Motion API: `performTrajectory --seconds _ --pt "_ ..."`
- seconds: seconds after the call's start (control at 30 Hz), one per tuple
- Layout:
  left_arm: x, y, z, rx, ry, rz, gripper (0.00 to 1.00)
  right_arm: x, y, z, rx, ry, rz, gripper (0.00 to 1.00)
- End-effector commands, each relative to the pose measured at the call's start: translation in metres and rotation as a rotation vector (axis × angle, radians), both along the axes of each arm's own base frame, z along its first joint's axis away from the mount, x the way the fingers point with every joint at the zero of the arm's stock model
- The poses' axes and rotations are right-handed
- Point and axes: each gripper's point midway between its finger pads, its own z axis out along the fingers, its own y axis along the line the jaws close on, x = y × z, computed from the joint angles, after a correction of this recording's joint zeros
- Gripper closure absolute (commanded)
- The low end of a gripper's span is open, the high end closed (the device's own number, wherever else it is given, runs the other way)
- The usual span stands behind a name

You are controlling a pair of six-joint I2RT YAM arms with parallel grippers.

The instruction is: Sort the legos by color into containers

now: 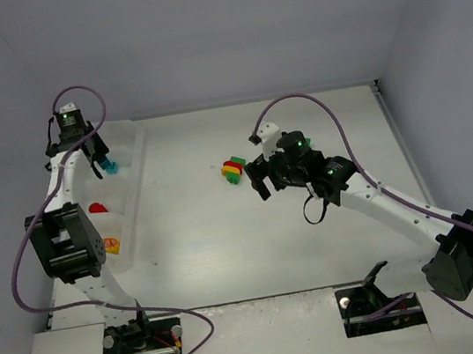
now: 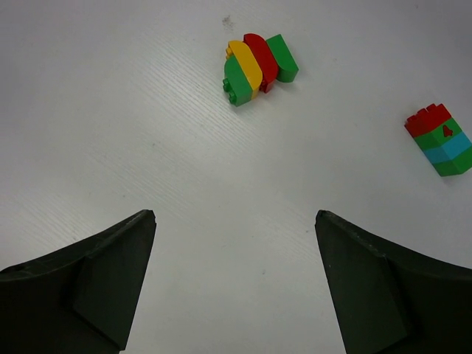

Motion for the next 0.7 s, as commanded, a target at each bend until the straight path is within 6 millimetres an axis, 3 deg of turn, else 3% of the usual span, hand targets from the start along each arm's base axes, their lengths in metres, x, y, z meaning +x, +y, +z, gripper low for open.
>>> performTrajectory --seconds 0.0,0.23,0.4,0.67 --pt "0.036 0.021 0.035 0.084 -0.142 0.026 0.87 0.004 0.008 0.010 0.050 -0.012 0.005 0.14" --pt "0.061 0.035 0.024 0.086 -0.147 0.050 0.80 0.003 0.007 0.009 0.056 0.001 -0.001 0.14" --pt "0.054 0.033 0.018 0.077 -0.139 0.057 0.59 0.012 -0.001 0.007 0.063 0.015 -0.068 0.05" --pt "0.042 0.018 -0.001 0.020 -0.103 0.000 0.52 0.027 -0.010 0.007 0.130 0.063 -0.113 0.04"
